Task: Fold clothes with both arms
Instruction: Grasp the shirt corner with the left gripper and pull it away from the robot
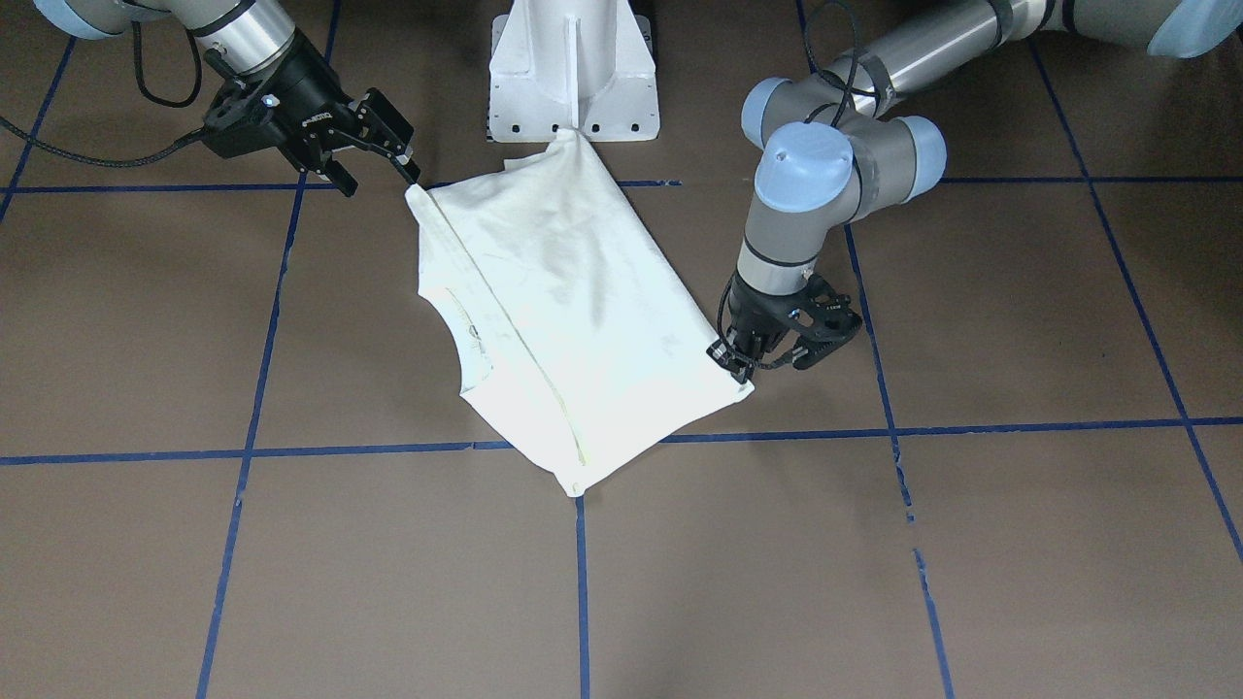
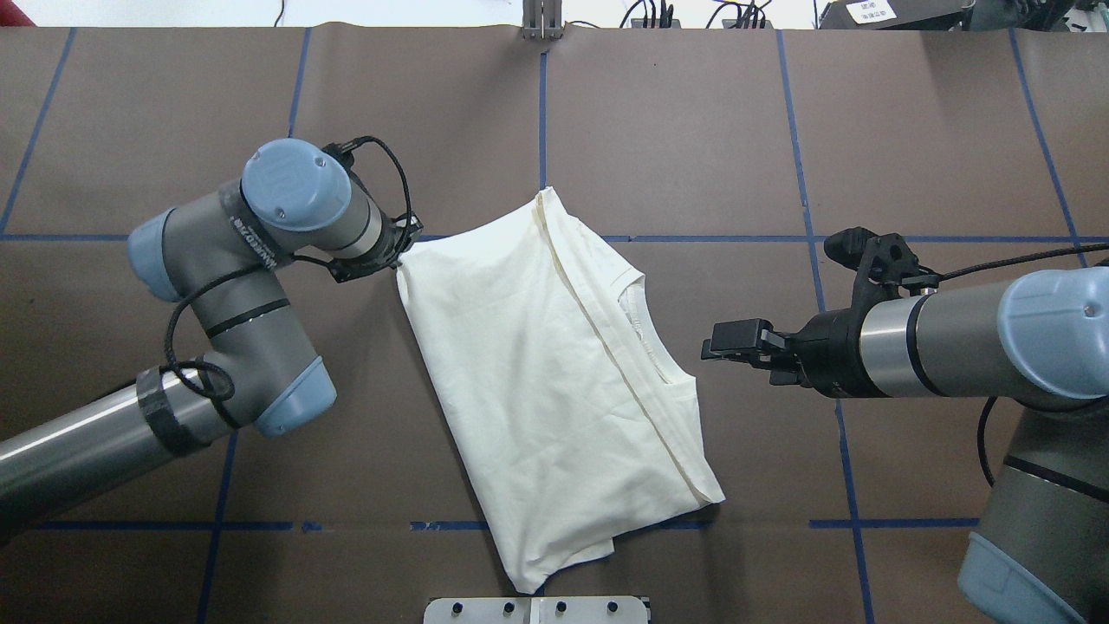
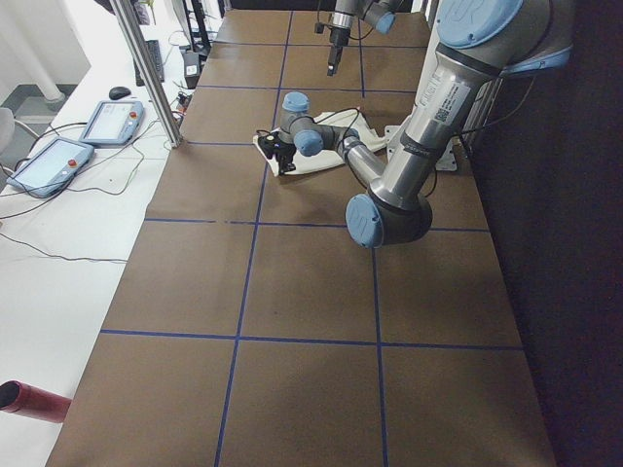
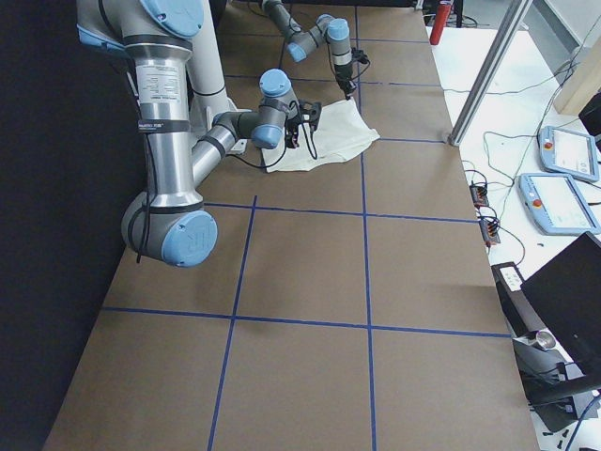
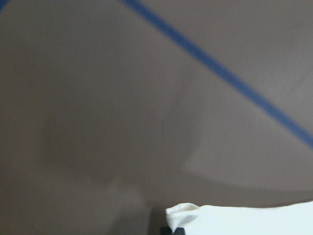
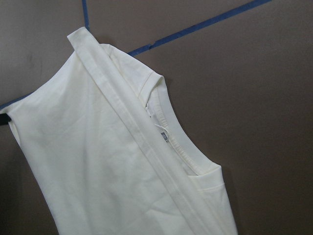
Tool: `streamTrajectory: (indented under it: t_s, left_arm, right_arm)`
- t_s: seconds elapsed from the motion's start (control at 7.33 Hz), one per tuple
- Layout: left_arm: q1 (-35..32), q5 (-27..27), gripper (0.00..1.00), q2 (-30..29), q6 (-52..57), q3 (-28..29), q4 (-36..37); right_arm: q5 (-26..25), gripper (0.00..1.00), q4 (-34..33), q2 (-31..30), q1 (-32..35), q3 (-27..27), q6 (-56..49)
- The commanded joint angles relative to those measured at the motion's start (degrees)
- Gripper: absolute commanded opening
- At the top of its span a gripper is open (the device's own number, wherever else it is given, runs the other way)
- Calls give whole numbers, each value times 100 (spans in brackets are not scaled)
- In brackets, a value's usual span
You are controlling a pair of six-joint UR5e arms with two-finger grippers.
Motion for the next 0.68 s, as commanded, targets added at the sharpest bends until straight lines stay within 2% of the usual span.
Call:
streamTrajectory:
  t_s: [0.0, 0.14, 0.27, 0.55]
  left_arm:
    - [-443, 69, 0, -1093, 513, 1596, -787]
    - [-443, 383, 0, -1568, 523, 2448, -1382]
    - [-443, 413, 0, -1729, 523, 2979, -1832]
    - [-487, 500, 0, -1705, 532, 3106, -1898]
  right_arm:
    - [-1, 100, 0, -1, 44, -73, -7]
    - [-1, 100, 0, -1, 44, -83, -7]
    - [-10, 100, 0, 17, 36, -126, 2]
    - [-10, 100, 0, 139, 44, -284, -7]
